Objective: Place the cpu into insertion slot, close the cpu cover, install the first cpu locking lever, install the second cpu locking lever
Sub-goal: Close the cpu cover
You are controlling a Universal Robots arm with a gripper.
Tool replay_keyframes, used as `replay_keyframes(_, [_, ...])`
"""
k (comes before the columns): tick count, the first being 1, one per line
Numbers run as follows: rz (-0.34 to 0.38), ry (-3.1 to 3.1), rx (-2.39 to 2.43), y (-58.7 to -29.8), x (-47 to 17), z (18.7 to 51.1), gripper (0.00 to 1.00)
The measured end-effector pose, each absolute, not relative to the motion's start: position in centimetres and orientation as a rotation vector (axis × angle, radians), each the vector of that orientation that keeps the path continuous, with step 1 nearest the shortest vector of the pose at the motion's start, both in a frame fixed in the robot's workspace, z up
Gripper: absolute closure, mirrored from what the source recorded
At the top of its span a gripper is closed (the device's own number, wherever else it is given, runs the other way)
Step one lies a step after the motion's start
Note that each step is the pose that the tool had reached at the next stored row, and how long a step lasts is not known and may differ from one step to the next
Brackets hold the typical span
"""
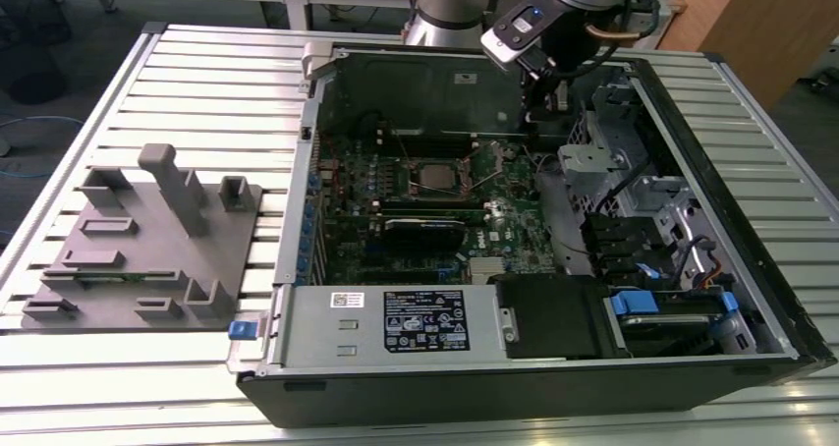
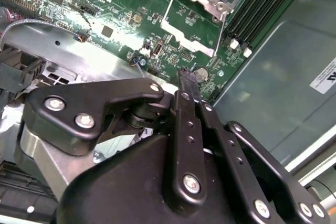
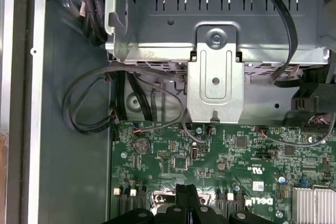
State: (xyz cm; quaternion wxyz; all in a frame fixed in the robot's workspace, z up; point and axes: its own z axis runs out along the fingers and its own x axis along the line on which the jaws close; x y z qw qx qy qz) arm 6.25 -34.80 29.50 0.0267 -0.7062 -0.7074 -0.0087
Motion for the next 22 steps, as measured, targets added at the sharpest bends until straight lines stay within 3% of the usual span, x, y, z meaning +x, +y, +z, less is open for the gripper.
replay_keyframes(22, [-0.027,-2.181,-2.187,-34.8,6.6,26.6,0.89])
